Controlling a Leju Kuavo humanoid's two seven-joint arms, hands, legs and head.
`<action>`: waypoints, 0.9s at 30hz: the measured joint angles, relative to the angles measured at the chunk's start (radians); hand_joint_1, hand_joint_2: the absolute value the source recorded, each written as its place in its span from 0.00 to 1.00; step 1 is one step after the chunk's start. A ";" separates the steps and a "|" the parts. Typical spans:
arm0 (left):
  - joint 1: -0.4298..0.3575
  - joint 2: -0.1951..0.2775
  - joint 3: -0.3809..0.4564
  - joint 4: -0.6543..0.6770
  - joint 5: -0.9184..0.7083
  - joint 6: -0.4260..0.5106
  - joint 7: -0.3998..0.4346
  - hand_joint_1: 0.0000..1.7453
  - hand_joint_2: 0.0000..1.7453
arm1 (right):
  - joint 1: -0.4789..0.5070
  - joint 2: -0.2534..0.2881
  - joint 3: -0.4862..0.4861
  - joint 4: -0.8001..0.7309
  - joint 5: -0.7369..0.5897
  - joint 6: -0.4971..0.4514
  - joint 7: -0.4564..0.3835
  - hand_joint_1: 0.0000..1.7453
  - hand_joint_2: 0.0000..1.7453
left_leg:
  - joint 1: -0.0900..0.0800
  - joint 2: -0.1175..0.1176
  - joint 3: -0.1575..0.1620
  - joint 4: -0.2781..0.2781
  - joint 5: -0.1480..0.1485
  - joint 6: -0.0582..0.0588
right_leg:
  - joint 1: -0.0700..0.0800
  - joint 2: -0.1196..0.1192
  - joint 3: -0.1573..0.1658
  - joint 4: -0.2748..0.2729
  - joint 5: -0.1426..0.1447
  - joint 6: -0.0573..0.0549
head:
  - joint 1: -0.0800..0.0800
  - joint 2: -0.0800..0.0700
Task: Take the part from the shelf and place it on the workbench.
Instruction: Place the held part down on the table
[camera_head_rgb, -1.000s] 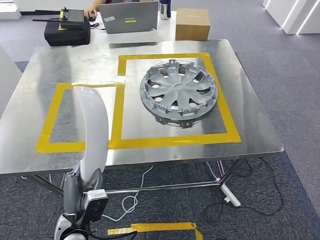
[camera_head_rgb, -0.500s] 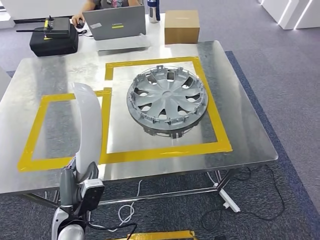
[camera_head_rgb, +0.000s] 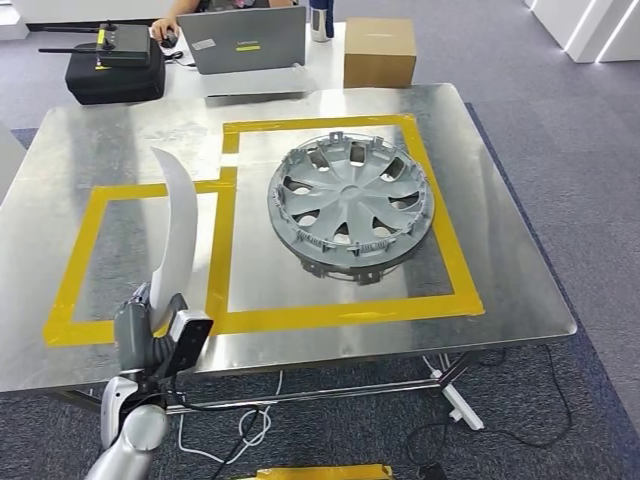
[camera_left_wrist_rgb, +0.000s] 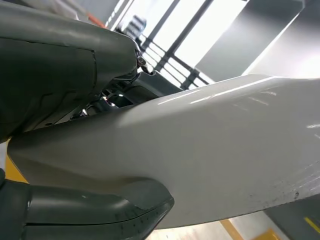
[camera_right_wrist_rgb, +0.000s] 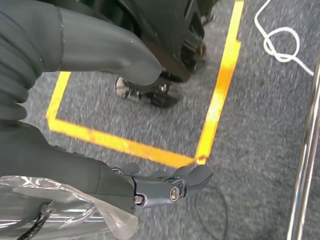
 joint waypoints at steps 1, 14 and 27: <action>-0.028 0.004 0.009 0.034 -0.046 0.012 0.027 1.00 1.00 | -0.003 0.000 0.004 0.000 0.005 0.002 0.004 0.00 1.00 | 0.000 0.000 0.000 0.000 0.001 0.001 | 0.000 0.000 0.000 -0.001 0.001 0.001 | 0.000 0.000; -0.385 0.144 0.077 0.525 -0.491 0.011 0.329 1.00 1.00 | -0.030 0.011 0.047 0.001 0.052 0.023 0.034 0.00 1.00 | 0.003 0.001 0.004 -0.001 0.005 0.004 | 0.002 0.000 0.003 0.000 0.005 0.006 | 0.000 0.000; -0.473 0.216 0.089 0.655 -0.612 -0.015 0.379 0.00 1.00 | -0.028 0.014 0.057 0.001 0.058 0.026 0.047 0.00 0.00 | 0.003 0.001 0.004 -0.002 0.005 0.003 | 0.002 0.001 0.003 0.000 0.004 0.006 | 0.000 0.000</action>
